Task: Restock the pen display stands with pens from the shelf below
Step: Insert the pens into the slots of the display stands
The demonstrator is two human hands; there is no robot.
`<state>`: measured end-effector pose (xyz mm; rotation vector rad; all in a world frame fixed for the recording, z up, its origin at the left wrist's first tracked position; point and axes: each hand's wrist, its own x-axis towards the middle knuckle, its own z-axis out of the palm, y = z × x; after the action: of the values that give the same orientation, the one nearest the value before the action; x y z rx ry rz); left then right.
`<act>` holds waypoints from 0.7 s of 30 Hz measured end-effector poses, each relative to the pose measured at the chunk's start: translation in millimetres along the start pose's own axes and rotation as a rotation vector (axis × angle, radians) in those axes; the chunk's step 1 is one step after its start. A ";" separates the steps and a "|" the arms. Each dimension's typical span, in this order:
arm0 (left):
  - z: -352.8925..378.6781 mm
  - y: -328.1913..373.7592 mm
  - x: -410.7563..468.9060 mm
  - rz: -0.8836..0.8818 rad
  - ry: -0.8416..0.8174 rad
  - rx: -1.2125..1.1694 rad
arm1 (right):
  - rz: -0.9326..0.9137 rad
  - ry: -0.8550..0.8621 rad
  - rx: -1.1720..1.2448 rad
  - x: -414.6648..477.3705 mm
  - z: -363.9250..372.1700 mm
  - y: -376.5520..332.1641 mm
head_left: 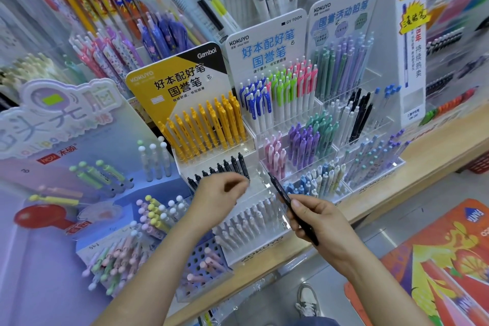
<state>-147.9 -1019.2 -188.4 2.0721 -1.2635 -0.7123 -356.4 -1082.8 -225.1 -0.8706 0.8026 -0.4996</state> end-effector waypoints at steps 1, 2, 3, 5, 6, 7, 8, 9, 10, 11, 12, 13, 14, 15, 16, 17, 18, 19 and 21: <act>-6.5 7.6 -3.4 -0.013 0.028 -0.138 | -0.001 0.008 0.003 -0.4 0.1 -0.4; -11.7 16.1 -6.8 -0.018 0.010 -0.260 | -0.004 0.011 -0.006 -0.7 1.2 -0.7; -15.5 23.9 -9.7 -0.013 -0.036 -0.334 | -0.010 0.009 -0.023 -0.8 3.3 -1.2; -16.9 35.4 -13.9 0.015 -0.128 -0.336 | -0.032 -0.014 -0.074 -0.7 9.4 -2.7; -15.7 39.7 -15.4 0.027 -0.151 -0.320 | -0.044 -0.034 -0.098 -0.2 12.8 -3.6; -14.6 43.3 -16.8 0.030 -0.148 -0.322 | -0.056 -0.055 -0.117 0.5 16.1 -4.9; -14.5 45.4 -17.3 0.023 -0.122 -0.346 | -0.068 -0.073 -0.132 1.5 19.4 -6.6; -16.0 46.9 -17.9 0.008 -0.080 -0.383 | -0.078 -0.079 -0.142 3.0 22.1 -8.1; -19.4 47.2 -17.8 -0.012 -0.022 -0.420 | -0.086 -0.073 -0.141 4.7 23.7 -9.3; -24.8 46.7 -16.6 -0.022 0.052 -0.442 | -0.094 -0.054 -0.134 7.5 23.9 -9.7; -31.7 45.7 -13.9 -0.017 0.133 -0.437 | -0.108 -0.026 -0.144 10.5 22.6 -9.2; -39.3 44.8 -9.9 0.004 0.213 -0.404 | -0.129 0.010 -0.205 14.1 20.1 -7.1; -46.6 44.8 -5.4 0.040 0.279 -0.352 | -0.156 0.044 -0.316 18.2 16.9 -3.3; -51.9 44.9 0.0 0.084 0.329 -0.290 | -0.182 0.061 -0.454 22.1 13.9 1.5; -54.8 45.5 5.0 0.131 0.362 -0.221 | -0.206 0.058 -0.594 26.2 12.0 7.2; -54.8 47.1 9.6 0.178 0.376 -0.148 | -0.229 0.043 -0.720 30.5 11.6 13.6; -52.5 47.9 14.0 0.222 0.376 -0.074 | -0.252 0.027 -0.828 34.2 12.9 20.3; -48.8 47.8 18.6 0.264 0.369 0.007 | -0.275 0.009 -0.919 37.3 15.4 26.5; -41.1 46.7 27.6 0.337 0.350 0.183 | -0.324 -0.038 -1.054 42.2 21.4 36.4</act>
<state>-134.9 -1052.4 -130.3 1.9431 -1.4586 -0.0810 -311.3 -1080.7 -264.0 -1.9995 0.8865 -0.3140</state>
